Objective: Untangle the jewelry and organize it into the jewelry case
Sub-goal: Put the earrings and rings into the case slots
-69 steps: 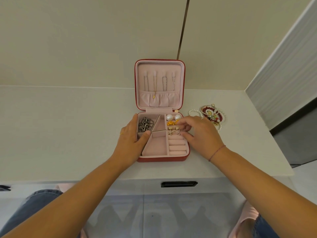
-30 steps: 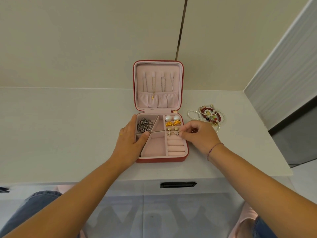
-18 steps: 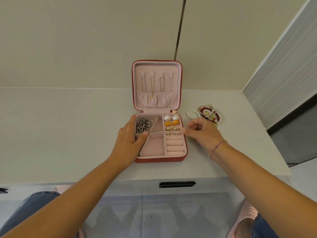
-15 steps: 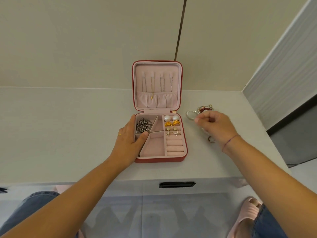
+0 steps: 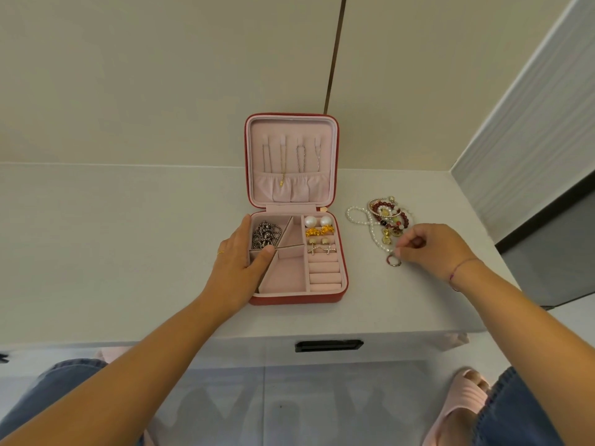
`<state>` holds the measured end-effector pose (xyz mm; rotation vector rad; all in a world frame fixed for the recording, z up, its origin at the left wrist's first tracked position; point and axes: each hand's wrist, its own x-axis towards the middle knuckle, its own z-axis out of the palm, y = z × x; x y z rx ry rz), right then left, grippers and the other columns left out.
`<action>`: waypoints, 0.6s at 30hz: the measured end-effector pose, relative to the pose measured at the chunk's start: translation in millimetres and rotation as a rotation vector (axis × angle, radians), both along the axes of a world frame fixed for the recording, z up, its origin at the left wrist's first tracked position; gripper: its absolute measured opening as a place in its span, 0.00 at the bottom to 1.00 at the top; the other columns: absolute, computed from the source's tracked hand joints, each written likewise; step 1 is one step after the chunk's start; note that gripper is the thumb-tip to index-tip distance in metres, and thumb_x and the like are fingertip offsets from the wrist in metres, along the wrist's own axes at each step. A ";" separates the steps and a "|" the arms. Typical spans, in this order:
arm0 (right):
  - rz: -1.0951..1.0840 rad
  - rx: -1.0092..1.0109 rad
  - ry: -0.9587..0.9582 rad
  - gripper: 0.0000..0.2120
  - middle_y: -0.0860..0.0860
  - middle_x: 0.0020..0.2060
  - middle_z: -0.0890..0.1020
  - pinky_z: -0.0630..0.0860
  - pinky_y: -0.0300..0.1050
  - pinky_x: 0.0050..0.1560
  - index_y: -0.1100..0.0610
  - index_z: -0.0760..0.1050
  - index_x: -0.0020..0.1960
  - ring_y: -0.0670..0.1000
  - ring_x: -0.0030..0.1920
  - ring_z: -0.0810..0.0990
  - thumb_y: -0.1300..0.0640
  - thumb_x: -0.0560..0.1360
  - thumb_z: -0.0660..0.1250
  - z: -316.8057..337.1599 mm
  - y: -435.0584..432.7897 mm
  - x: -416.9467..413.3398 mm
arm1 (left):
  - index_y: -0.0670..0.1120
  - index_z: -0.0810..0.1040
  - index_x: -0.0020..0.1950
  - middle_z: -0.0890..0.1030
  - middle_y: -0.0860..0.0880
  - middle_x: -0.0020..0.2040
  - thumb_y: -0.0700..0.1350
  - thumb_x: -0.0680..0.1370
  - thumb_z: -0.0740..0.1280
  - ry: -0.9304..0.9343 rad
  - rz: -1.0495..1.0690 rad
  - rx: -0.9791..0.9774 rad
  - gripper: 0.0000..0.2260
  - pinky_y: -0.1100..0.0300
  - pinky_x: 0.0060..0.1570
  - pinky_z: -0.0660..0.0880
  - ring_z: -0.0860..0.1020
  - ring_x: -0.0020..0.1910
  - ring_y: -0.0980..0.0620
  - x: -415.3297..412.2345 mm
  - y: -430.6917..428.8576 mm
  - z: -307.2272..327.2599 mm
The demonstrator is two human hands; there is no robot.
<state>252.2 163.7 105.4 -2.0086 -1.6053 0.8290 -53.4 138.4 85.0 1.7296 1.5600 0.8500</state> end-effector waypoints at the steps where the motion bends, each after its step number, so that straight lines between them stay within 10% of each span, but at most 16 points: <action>1: -0.022 0.035 0.004 0.06 0.48 0.36 0.79 0.70 0.35 0.40 0.53 0.79 0.38 0.47 0.38 0.75 0.62 0.69 0.73 -2.0 0.8 -0.4 | 0.58 0.55 0.73 0.61 0.62 0.61 0.49 0.82 0.58 -0.001 0.005 0.001 0.21 0.62 0.60 0.55 0.60 0.68 0.53 0.5 -0.5 1.0; 18: -0.039 0.146 -0.010 0.06 0.47 0.33 0.75 0.68 0.22 0.33 0.56 0.80 0.47 0.41 0.29 0.74 0.61 0.71 0.73 -17.7 8.3 -13.3 | 0.54 0.55 0.75 0.63 0.60 0.64 0.49 0.82 0.58 0.023 0.011 -0.022 0.23 0.61 0.60 0.56 0.60 0.71 0.49 1.0 -1.3 3.8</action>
